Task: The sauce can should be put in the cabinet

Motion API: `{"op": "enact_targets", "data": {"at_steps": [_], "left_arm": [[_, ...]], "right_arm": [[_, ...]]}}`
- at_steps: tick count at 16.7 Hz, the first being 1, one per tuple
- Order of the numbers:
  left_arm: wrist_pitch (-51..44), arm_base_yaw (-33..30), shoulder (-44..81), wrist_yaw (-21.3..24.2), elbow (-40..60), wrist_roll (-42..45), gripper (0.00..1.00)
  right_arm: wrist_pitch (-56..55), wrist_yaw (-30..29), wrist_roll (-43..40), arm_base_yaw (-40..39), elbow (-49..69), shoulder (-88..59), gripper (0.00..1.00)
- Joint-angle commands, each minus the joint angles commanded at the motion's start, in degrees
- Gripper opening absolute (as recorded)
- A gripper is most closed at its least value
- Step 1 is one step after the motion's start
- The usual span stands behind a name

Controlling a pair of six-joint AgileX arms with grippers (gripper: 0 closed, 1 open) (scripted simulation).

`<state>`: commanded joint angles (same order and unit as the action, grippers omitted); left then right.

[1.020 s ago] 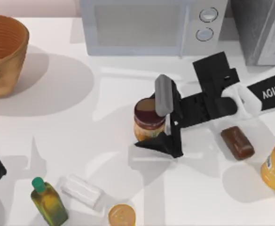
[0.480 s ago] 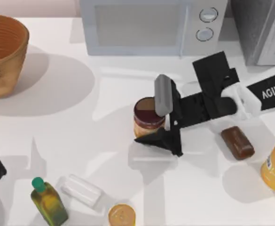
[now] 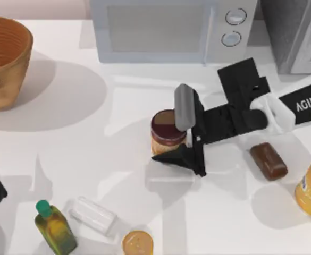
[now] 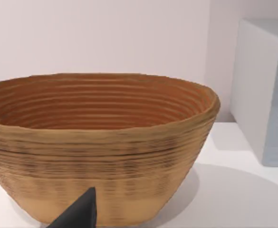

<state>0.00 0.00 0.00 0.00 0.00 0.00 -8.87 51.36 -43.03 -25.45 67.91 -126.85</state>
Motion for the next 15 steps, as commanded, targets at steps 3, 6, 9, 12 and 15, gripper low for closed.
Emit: {"op": "enact_targets", "data": {"at_steps": [3,6,9,12,15], "left_arm": [[0.0,0.0,0.0,0.0,0.0,0.0,1.0],[0.0,0.0,0.0,0.0,0.0,0.0,1.0],[0.0,0.0,0.0,0.0,0.0,0.0,1.0],[0.0,0.0,0.0,0.0,0.0,0.0,1.0],[0.0,0.0,0.0,0.0,0.0,0.0,1.0]], "right_arm": [[0.1,0.0,0.0,0.2,0.2,0.2,0.0],[4.2,0.4,-0.1,0.1,2.6,2.3,0.0],[13.6,0.5,-0.1,0.3,6.5,6.9,0.0],[24.2,0.6,-0.1,0.3,10.8,12.0,0.0],[29.7,0.4,-0.2,0.3,13.6,15.8,0.0]]}}
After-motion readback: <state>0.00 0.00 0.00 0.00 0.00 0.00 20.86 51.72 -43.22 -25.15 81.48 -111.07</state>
